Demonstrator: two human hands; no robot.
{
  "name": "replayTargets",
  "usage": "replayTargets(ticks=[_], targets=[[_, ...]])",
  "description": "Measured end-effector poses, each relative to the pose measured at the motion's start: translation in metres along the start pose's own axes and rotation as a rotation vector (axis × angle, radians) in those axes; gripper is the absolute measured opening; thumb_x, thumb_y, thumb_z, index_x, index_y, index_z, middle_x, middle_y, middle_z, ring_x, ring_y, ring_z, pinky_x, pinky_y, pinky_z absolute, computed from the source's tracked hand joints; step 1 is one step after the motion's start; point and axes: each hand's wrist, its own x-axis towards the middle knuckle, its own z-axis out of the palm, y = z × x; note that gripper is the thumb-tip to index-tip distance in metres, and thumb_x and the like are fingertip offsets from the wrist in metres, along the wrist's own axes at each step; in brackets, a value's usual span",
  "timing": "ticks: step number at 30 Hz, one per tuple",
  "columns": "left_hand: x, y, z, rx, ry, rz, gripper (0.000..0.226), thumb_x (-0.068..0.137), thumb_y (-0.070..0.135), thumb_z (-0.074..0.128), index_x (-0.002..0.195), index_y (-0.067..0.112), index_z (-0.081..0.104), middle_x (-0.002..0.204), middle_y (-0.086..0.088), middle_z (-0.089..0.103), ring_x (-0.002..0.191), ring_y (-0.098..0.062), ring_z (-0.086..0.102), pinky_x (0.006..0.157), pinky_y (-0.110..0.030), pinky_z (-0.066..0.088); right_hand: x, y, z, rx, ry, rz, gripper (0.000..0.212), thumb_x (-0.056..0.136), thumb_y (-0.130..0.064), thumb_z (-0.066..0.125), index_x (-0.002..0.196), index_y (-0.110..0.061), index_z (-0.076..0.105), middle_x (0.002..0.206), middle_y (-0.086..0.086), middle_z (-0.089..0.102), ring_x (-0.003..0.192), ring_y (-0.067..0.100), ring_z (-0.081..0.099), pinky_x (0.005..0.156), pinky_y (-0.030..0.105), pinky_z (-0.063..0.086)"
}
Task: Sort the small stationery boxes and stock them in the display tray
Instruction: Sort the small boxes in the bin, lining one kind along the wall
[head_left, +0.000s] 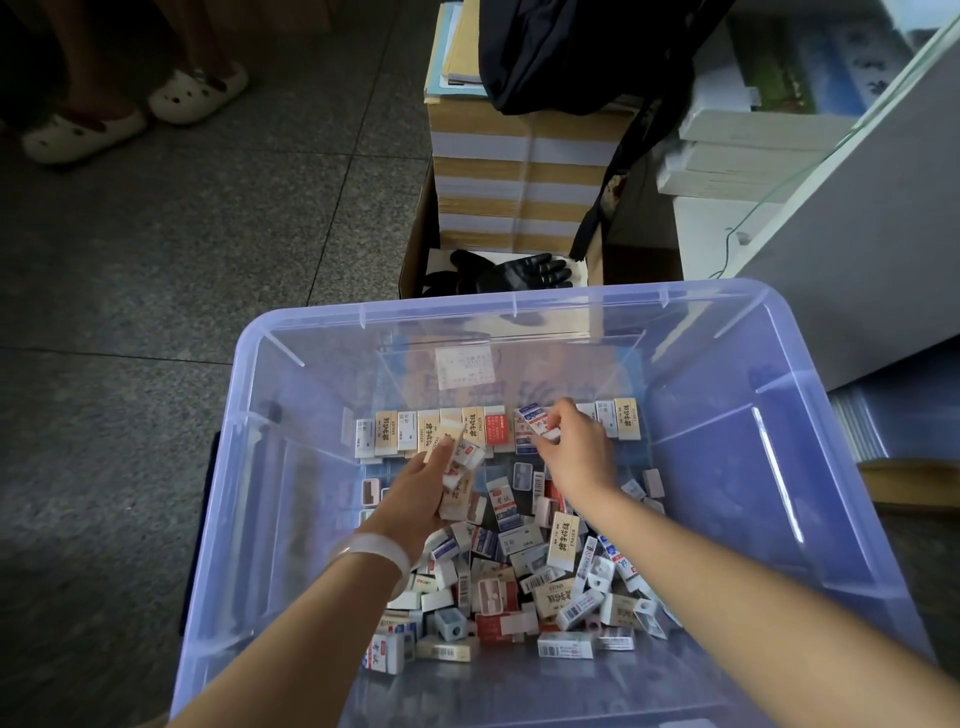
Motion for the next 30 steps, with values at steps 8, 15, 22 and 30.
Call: replayTargets(ticks=[8,15,22,30], targets=[[-0.005,0.005,0.000,-0.134,-0.015,-0.011,0.031,0.096,0.039,0.049,0.108,0.013,0.060,0.091,-0.010,0.066,0.079,-0.022,0.064,0.065,-0.030,0.053,-0.008,-0.014,0.013,-0.107,-0.125,-0.136,0.047,0.093,-0.012,0.052,0.139,-0.020,0.043,0.136,0.001,0.045,0.115,0.020,0.049,0.090,0.031,0.047],[-0.005,0.005,0.001,-0.057,-0.012,0.040,0.030,0.095,0.039,0.050,0.106,0.014,0.061,0.088,-0.008,0.068,0.075,-0.021,0.065,0.068,-0.032,0.053,-0.003,-0.019,-0.008,-0.211,-0.292,-0.166,0.047,0.097,-0.023,0.042,0.144,-0.023,0.035,0.148,0.002,0.027,0.131,0.025,0.030,0.104,0.037,0.034],[-0.014,0.008,0.009,0.232,-0.031,0.119,0.029,0.095,0.038,0.050,0.107,0.014,0.060,0.090,-0.007,0.066,0.072,-0.016,0.061,0.062,-0.025,0.050,-0.020,-0.038,-0.016,0.447,-0.509,-0.010,0.024,0.095,-0.014,0.052,0.118,-0.013,0.059,0.109,0.004,0.064,0.097,0.017,0.063,0.088,0.031,0.052],[-0.014,0.023,0.019,0.365,-0.084,0.169,0.026,0.094,0.041,0.050,0.097,0.017,0.061,0.089,-0.012,0.066,0.082,-0.027,0.059,0.066,-0.038,0.044,-0.018,-0.035,-0.033,1.046,-0.450,0.443,0.013,0.090,-0.007,0.058,0.103,-0.006,0.062,0.088,0.006,0.060,0.068,0.008,0.052,0.060,0.019,0.049]])
